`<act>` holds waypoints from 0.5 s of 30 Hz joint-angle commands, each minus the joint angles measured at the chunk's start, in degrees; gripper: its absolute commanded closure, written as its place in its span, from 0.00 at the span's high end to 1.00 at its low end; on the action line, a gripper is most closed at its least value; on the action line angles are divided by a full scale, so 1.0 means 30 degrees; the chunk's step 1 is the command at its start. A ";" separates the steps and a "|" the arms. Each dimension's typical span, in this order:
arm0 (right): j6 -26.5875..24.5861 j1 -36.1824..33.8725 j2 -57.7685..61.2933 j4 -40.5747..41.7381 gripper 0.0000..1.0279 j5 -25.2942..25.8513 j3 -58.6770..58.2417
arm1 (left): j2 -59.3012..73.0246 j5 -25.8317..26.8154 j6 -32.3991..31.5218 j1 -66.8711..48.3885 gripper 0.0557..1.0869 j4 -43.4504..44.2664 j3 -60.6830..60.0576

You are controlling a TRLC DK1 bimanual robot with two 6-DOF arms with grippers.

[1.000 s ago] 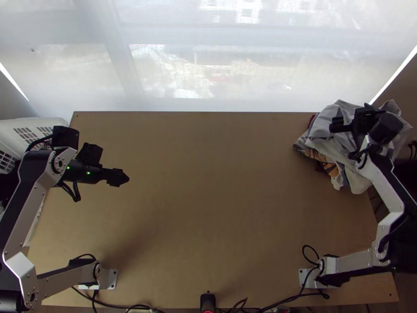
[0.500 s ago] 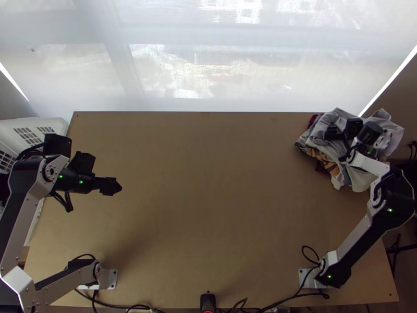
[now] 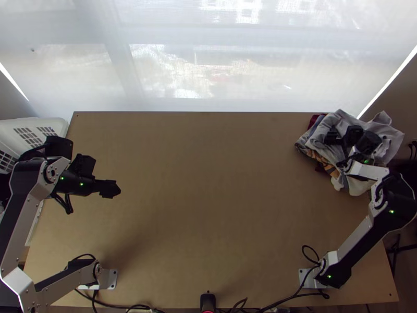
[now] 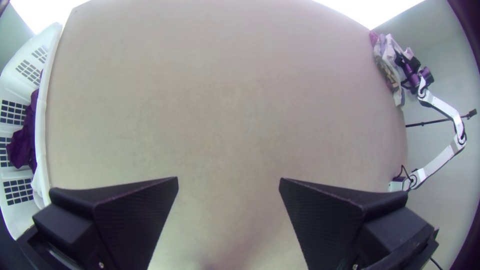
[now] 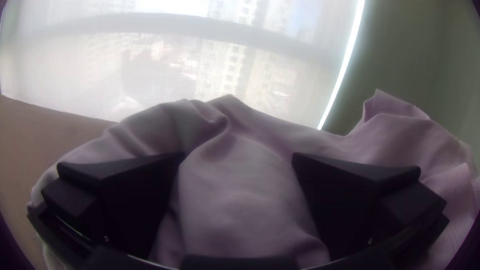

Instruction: Fold the t-shirt

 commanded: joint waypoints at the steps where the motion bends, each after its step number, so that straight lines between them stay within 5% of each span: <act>1: 0.1268 0.0542 -0.3102 -0.2319 0.95 -0.0120 -0.0284 | -0.0110 -0.0063 0.0152 -0.0179 0.96 0.0370 -0.0229; 9: 0.1971 0.2182 -0.8316 -0.4253 0.95 -0.0149 0.0976 | -0.0696 -0.0063 0.0474 -0.0355 0.96 0.1366 -0.0229; 15: 0.3289 0.4849 -1.4059 -0.7446 0.95 -0.0149 0.0419 | -0.2249 -0.0913 -0.0639 -0.0120 0.96 0.5966 -0.0932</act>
